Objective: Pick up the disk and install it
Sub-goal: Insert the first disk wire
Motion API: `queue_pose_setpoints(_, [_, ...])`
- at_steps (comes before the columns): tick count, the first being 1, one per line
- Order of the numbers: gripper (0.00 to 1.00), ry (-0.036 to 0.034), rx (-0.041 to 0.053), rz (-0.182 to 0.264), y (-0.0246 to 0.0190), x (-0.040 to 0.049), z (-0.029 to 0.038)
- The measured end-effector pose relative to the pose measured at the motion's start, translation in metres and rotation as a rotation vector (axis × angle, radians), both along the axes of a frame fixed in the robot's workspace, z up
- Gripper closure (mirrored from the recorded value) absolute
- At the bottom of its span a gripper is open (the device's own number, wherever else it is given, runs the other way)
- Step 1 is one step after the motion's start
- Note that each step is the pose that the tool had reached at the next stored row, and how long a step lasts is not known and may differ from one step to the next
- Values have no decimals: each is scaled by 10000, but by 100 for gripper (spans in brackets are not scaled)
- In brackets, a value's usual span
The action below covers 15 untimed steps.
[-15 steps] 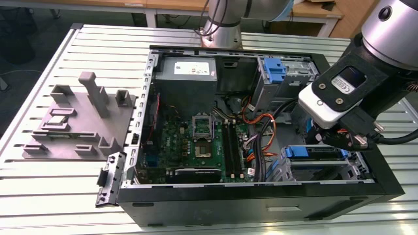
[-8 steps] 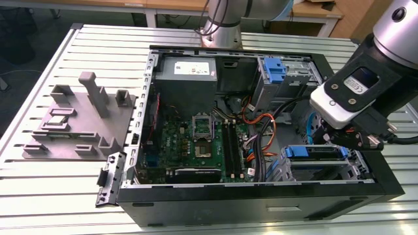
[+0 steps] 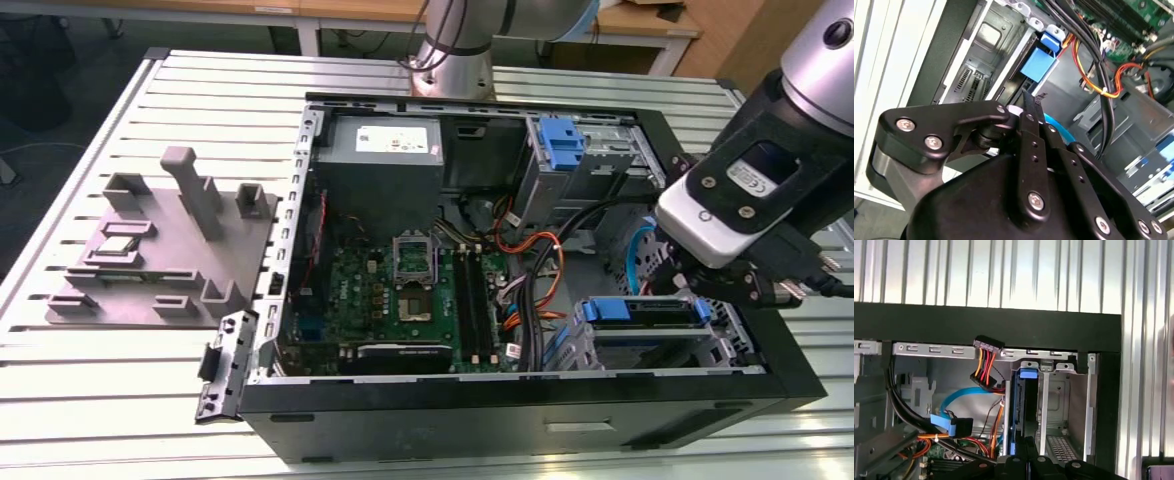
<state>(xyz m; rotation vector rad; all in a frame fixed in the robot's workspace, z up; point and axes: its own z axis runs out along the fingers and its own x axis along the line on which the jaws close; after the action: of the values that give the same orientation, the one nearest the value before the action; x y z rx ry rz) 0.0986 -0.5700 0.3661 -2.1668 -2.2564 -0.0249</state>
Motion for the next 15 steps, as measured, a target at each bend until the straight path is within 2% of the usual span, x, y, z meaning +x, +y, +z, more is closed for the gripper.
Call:
queue_pose_setpoints(6, [90,0,0,976,0,0,-2])
queue_pose_setpoints(10, [90,0,1,1028,0,23,-4])
queue_pose_setpoints(15, [90,0,-1,1027,17,116,-7])
